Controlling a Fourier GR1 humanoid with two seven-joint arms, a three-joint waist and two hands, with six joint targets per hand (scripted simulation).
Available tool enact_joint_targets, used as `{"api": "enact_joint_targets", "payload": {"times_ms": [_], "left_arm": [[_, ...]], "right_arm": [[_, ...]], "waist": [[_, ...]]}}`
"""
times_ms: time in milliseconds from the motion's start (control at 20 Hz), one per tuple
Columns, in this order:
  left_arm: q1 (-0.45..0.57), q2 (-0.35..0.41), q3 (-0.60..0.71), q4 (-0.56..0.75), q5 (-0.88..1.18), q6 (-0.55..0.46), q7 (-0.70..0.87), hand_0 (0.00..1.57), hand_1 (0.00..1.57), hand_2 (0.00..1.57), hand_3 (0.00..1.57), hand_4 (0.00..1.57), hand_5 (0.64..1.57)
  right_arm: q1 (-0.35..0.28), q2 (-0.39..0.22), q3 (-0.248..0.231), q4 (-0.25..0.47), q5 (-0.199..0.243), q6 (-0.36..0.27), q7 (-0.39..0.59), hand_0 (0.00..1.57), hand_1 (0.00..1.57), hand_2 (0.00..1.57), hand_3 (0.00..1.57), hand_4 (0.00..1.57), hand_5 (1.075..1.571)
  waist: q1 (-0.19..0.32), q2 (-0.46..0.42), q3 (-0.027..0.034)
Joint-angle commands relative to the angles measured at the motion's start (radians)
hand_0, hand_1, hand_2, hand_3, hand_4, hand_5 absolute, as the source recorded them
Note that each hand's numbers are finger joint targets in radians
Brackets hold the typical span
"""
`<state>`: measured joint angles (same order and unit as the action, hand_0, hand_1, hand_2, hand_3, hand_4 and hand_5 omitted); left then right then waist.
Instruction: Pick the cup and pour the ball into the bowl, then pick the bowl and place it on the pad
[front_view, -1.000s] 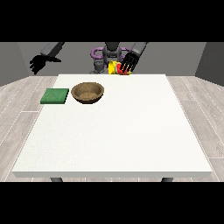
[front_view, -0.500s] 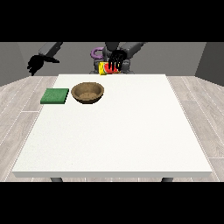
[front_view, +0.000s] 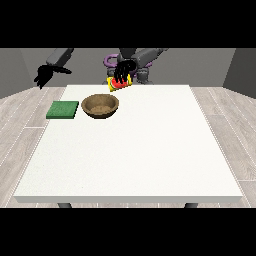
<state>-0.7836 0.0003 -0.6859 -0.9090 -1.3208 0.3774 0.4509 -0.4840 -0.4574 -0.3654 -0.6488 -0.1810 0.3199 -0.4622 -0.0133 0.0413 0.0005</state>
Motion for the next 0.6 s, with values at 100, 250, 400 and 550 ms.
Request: {"api": "enact_joint_targets", "payload": {"times_ms": [100,250,400,550], "left_arm": [[-0.036,0.0,-0.099,0.028,-0.116,-0.1,0.02,0.0,0.0,1.57,1.57,1.16,1.452],[-0.076,0.0,-0.075,0.019,-0.092,-0.22,-0.042,0.0,0.0,1.57,1.57,1.25,1.395],[-0.077,0.0,-0.146,-0.016,-0.159,-0.283,-0.053,0.7,0.7,1.57,1.57,1.2,1.416],[-0.197,0.023,-0.138,0.026,-0.242,-0.328,-0.079,1.51,1.51,1.57,1.57,1.2,1.443]], "right_arm": [[-0.058,-0.011,-0.008,0.013,-0.023,0.03,0.014,0.0,0.0,0.0,0.22,0.0,1.522],[-0.028,0.032,0.025,0.004,0.002,0.007,0.005,0.0,0.0,0.0,0.16,0.0,1.516],[-0.022,-0.022,-0.005,0.047,-0.015,0.027,0.038,0.0,0.0,0.0,0.18,0.0,1.519],[-0.014,0.003,-0.001,0.05,-0.007,0.01,-0.01,0.0,0.0,0.0,0.17,0.0,1.516]], "waist": [[-0.029,0.056,0.0004],[-0.04,0.003,0.0001],[-0.003,-0.037,0.0003],[0.004,-0.002,0.0008]]}}
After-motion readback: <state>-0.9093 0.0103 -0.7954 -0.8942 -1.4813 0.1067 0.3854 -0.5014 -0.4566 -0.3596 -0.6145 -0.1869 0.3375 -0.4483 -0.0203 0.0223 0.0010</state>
